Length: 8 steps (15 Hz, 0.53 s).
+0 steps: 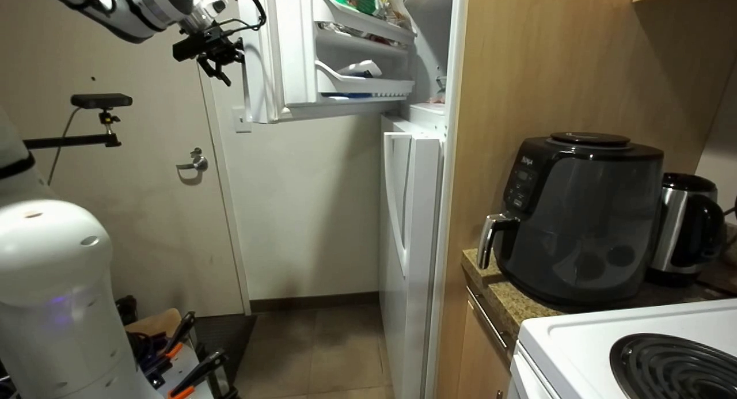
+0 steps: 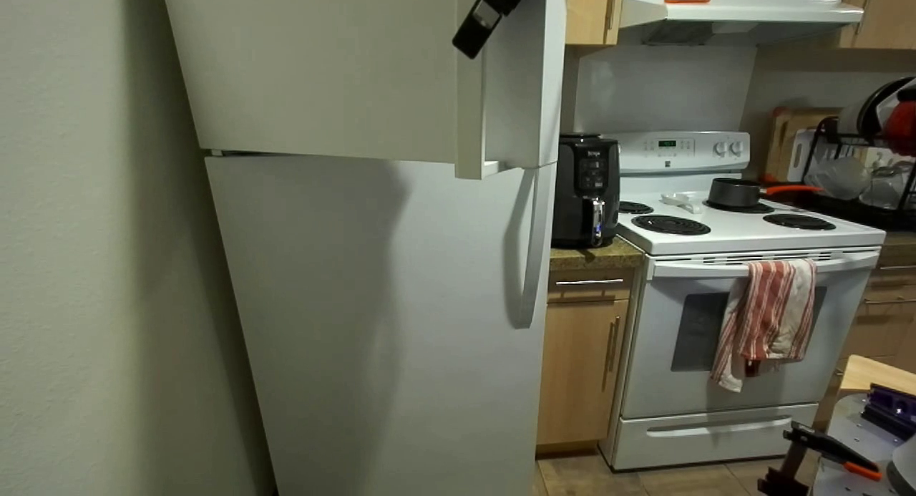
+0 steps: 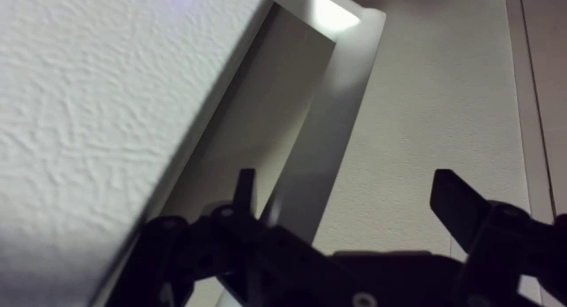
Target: Open the top door on the fridge
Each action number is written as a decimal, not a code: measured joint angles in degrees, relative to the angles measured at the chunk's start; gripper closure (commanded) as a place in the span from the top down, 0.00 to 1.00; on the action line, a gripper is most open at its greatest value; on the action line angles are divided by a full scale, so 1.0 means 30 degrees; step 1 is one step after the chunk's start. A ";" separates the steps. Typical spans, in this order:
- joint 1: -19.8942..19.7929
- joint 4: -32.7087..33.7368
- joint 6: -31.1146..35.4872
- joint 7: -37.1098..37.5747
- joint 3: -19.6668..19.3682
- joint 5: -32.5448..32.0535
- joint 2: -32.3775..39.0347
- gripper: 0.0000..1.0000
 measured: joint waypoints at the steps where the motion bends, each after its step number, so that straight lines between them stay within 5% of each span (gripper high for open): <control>1: 0.0211 0.0057 -0.0252 -0.0530 -0.0327 0.0559 -0.0042 1.00; 8: 0.1135 0.0050 -0.2572 -0.5791 -0.2991 0.5015 -0.0919 1.00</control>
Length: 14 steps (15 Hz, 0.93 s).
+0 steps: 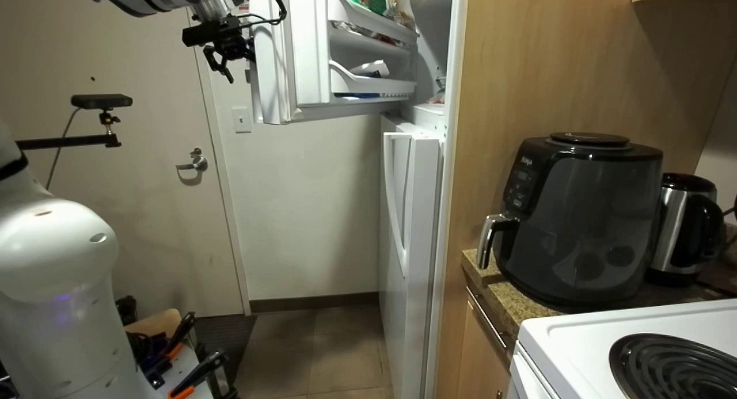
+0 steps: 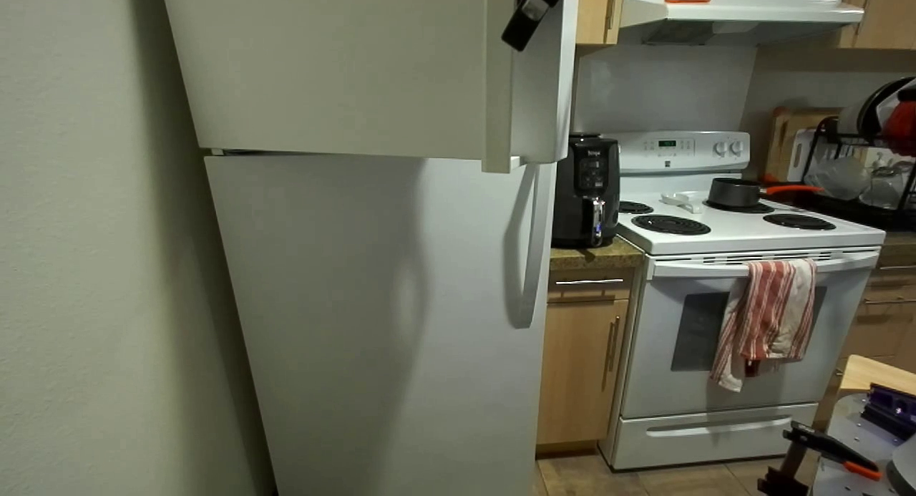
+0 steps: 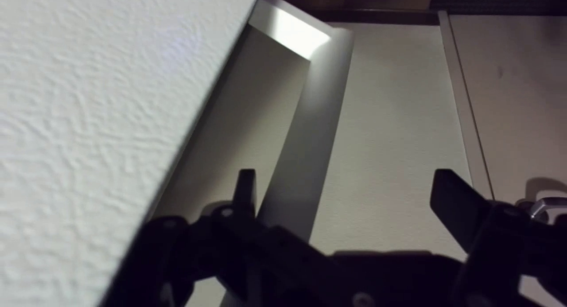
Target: Open the top door on the fridge
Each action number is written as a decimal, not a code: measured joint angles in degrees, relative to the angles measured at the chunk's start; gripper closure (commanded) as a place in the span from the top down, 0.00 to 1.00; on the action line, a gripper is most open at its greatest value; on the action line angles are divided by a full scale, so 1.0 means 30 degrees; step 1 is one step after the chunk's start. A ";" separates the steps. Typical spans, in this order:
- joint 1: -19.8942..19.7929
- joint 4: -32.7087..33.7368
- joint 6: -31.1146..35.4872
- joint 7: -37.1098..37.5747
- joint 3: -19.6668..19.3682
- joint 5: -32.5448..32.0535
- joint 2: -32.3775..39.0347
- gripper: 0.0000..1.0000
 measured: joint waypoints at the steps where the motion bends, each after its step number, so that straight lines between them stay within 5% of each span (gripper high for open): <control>1: 0.0026 0.0001 -0.0296 -0.0608 -0.0266 0.0378 -0.0091 1.00; 14: 0.0242 0.0002 -0.2085 -0.5209 -0.1936 0.1996 -0.0541 1.00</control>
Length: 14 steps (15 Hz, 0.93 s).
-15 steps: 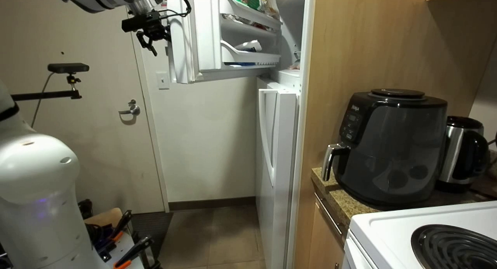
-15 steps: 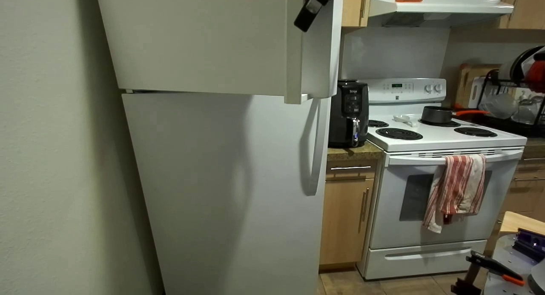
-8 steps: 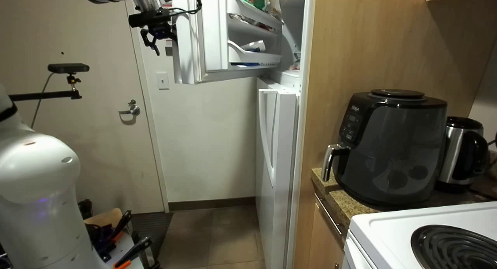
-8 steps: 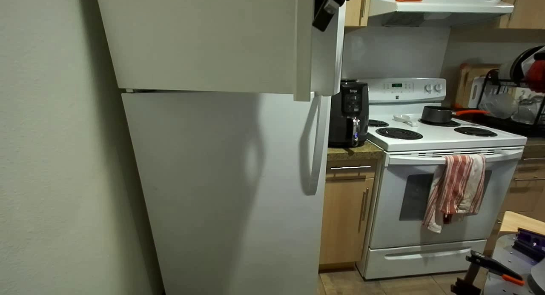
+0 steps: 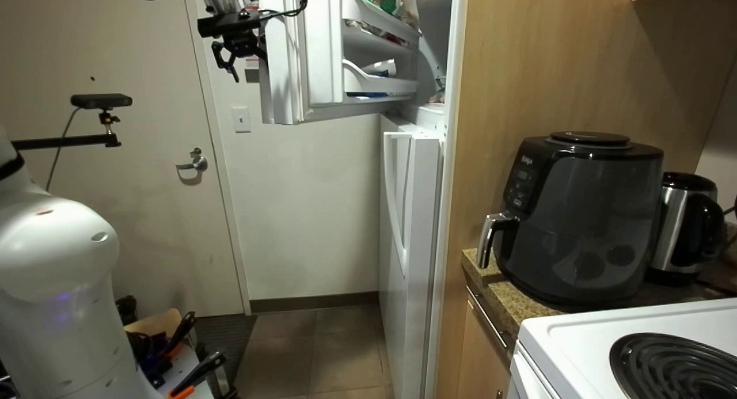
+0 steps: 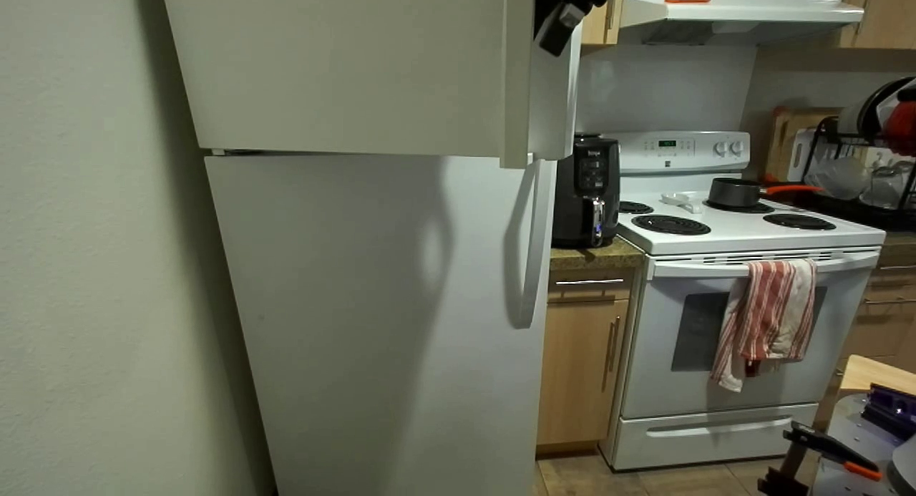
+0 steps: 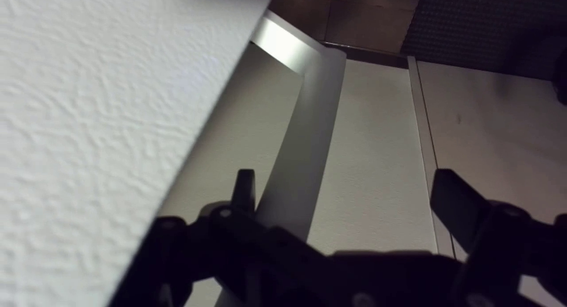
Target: Open the top door on the fridge
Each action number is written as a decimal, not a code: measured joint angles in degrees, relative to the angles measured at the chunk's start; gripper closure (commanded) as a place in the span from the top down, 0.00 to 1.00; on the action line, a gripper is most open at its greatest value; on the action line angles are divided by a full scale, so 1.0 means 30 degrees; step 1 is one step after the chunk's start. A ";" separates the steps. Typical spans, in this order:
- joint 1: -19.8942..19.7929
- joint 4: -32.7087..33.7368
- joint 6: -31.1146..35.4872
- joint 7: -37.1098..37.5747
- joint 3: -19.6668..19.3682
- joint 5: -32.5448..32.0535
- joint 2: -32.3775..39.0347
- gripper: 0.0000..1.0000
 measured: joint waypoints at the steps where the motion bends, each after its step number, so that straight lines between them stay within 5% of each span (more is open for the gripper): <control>1: 0.0002 0.0000 -0.0122 -0.0306 -0.0114 0.0095 -0.0028 1.00; 14: -0.0002 -0.0099 -0.0871 -0.2919 -0.1294 0.0655 -0.0221 1.00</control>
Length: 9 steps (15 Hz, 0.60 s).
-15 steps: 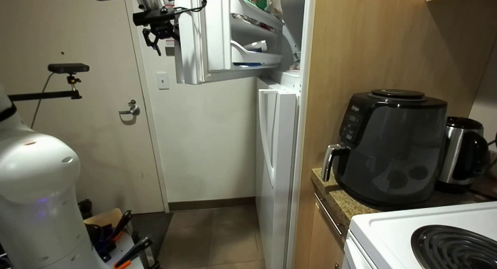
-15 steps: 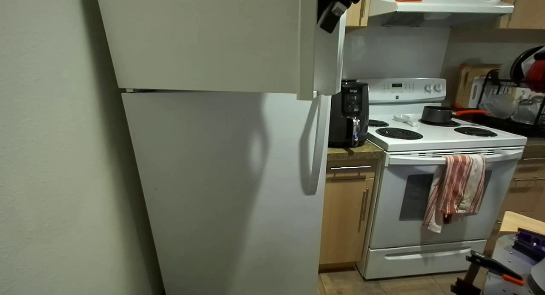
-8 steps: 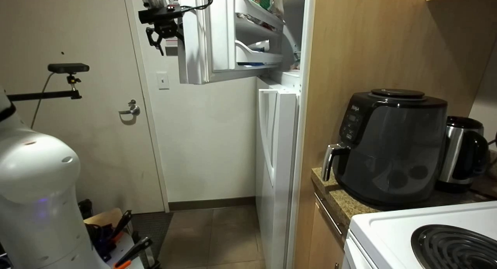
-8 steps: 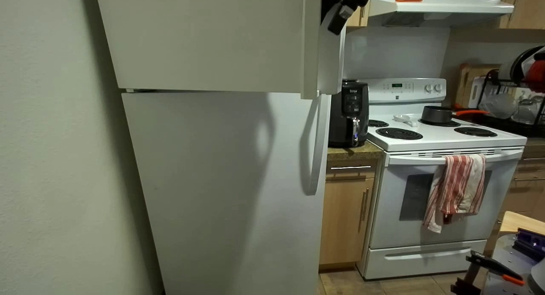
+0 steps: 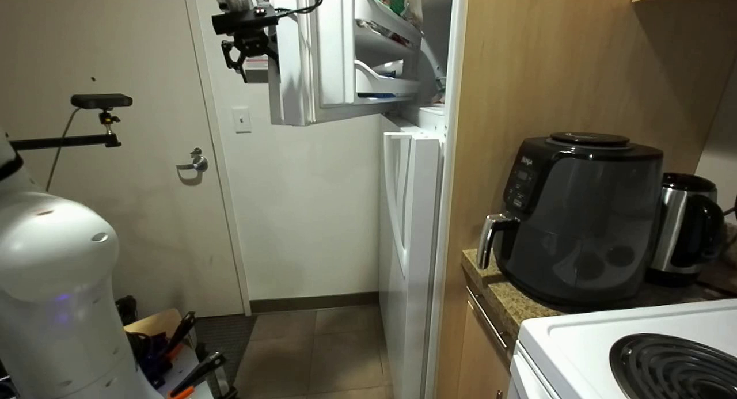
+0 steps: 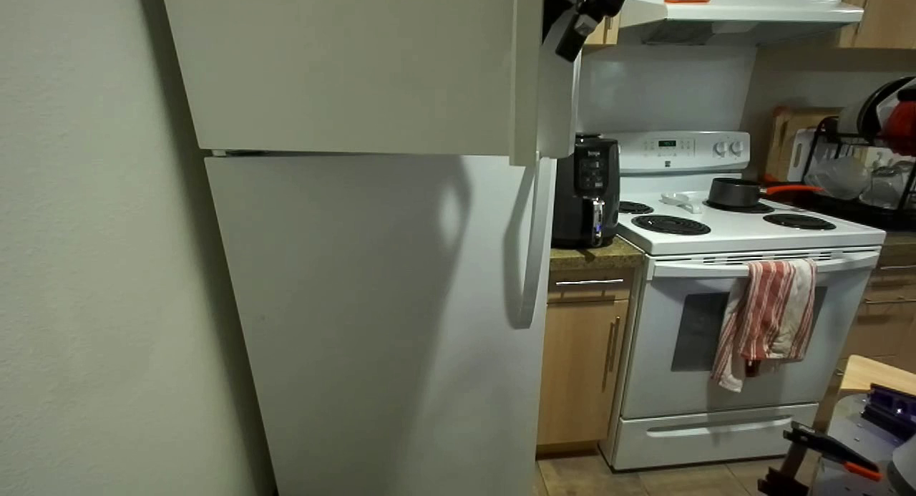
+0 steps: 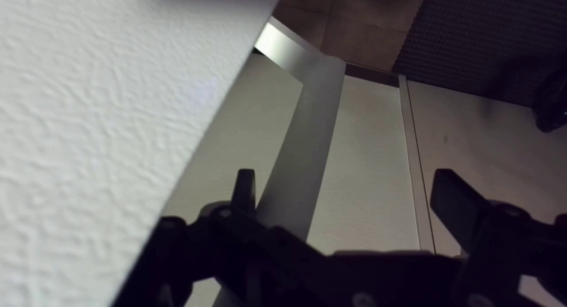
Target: Open the top door on the fridge
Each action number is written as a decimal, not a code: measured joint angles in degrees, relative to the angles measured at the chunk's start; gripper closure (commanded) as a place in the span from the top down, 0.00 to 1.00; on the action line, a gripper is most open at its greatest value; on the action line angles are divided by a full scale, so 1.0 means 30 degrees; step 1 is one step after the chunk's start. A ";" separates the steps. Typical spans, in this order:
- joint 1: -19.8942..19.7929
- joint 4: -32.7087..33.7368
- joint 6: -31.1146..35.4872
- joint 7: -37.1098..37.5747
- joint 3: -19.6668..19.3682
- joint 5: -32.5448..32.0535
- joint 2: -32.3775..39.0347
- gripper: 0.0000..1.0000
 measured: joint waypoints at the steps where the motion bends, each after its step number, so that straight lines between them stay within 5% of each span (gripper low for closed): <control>1: -0.0004 -0.0037 0.0000 -0.0143 -0.0120 0.0070 -0.0024 1.00; 9: -0.0311 -0.0432 0.0265 -0.0997 -0.1091 0.0407 -0.0246 1.00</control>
